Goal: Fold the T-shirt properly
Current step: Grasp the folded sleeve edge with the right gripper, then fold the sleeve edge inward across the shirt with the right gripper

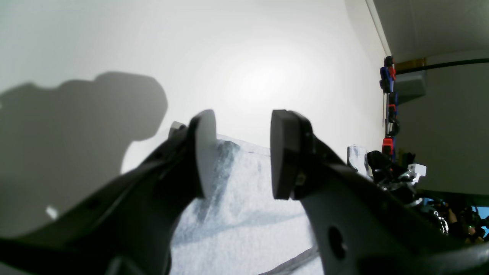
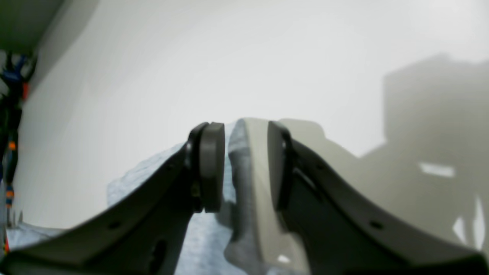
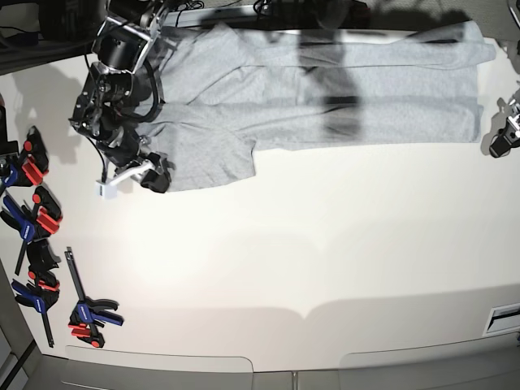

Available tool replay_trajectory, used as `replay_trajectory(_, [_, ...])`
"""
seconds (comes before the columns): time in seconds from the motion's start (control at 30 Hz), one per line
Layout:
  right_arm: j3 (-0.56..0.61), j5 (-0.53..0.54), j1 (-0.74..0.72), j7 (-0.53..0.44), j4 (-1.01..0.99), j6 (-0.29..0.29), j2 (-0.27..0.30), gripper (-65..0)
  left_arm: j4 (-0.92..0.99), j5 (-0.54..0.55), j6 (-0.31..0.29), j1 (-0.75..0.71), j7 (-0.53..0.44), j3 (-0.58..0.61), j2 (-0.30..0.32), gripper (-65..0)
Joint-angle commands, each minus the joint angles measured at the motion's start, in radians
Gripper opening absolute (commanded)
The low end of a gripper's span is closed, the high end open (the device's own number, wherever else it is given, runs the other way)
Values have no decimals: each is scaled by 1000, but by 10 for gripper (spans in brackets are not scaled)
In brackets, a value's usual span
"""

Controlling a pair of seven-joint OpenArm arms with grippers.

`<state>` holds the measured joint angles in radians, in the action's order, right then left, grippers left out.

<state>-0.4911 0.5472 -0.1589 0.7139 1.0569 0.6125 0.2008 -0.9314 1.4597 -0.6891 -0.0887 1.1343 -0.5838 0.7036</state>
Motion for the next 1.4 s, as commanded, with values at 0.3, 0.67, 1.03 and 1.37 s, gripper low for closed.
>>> replay_trajectory(0.3, [179, 79, -13, 74, 11, 86, 7, -650, -14, 24, -9, 8, -5, -7, 28, -430])
replay_trajectory(0.67, [168, 386, 95, 367, 321, 86, 6, -650, -14, 24, -9, 8, -5, -7, 28, -430])
replay_trajectory(1.03, [171, 590, 375, 501, 602, 86, 6, -650, -14, 24, -9, 8, -5, -7, 25, -430])
replay_trajectory(1.37, [171, 673, 489, 536, 602, 86, 6, -650, -14, 24, -9, 8, -5, -7, 25, -430])
